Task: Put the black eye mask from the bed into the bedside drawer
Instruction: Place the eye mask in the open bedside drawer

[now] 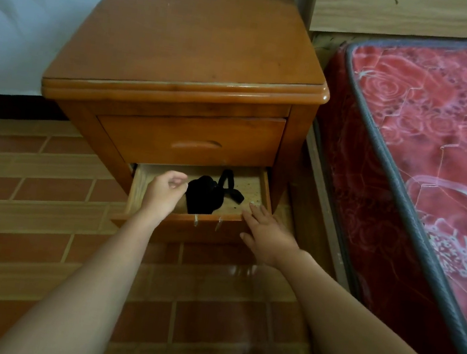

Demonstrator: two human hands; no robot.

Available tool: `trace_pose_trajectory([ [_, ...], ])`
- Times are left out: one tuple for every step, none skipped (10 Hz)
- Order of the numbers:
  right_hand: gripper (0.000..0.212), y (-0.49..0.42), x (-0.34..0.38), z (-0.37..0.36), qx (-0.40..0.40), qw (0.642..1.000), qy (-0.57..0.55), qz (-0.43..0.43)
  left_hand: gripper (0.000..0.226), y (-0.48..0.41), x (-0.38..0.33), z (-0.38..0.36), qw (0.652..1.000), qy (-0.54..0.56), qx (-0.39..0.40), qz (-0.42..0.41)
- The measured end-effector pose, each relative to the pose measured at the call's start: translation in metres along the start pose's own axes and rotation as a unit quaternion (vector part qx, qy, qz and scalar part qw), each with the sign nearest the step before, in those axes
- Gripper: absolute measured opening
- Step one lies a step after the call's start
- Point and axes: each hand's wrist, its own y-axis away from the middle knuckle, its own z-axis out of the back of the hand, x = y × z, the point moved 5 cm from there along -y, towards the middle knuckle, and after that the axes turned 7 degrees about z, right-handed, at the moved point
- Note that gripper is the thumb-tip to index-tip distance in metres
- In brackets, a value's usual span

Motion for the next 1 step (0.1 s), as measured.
trace_pose_trajectory([
  [0.054,0.0221,0.0226,0.0418,-0.055,0.998,-0.013,0.011,0.023,0.0281,-0.029,0.0257,1.0,-0.003,0.006,-0.02],
])
